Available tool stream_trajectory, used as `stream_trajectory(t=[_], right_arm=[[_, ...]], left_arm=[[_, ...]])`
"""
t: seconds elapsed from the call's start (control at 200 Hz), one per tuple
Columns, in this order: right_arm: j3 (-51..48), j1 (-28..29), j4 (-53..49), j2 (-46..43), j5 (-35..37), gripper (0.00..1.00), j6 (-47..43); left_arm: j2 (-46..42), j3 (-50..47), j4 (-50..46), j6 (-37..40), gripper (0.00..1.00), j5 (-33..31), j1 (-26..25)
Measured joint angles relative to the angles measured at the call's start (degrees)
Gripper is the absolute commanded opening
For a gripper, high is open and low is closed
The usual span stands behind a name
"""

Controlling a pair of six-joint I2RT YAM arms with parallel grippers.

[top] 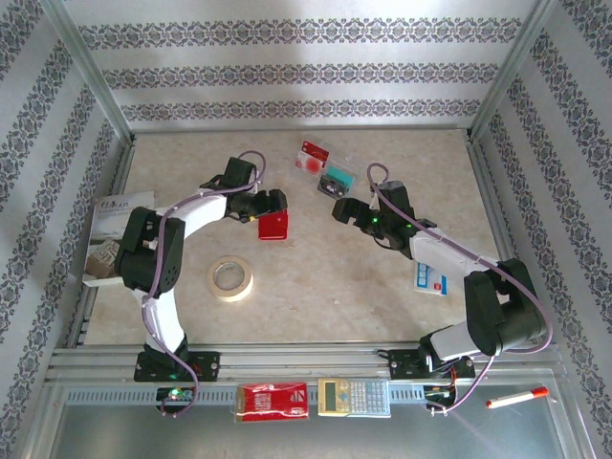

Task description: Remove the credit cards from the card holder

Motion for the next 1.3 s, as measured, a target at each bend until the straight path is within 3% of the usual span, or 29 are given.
stream_trajectory(t=[0.3,0.679,0.969,1.084,1.304], right_arm=[[0.00,-0.02,-0.22,0.00,0.61,0.98,-0.24],[-0.11,-0.02,-0.22,0.00,1.73,0.96,-0.94],[-0.81,0.57,-2.14,0.00,2.60,0.91,-1.09],[-0.81,3.23,-3.50,0.00,3.19,0.82,-0.87],[0.04,14.47,-4.74,3.43,3.34,0.50,0.94]], left_arm=[[3.48,3.02,-3.08,2.23,0.75,1.88,-1.31],[0.72,-1.33,-3.96,4.57,0.67,0.13,-8.68],[-8.11,-13.70,1.14,-5.16,0.62,5.22,-14.36],[-10.29,-14.23,0.90,-6.82,0.56,4.22,-14.23],[-11.41,-13.99,-5.49,-5.92,0.44,-0.35,-11.58]])
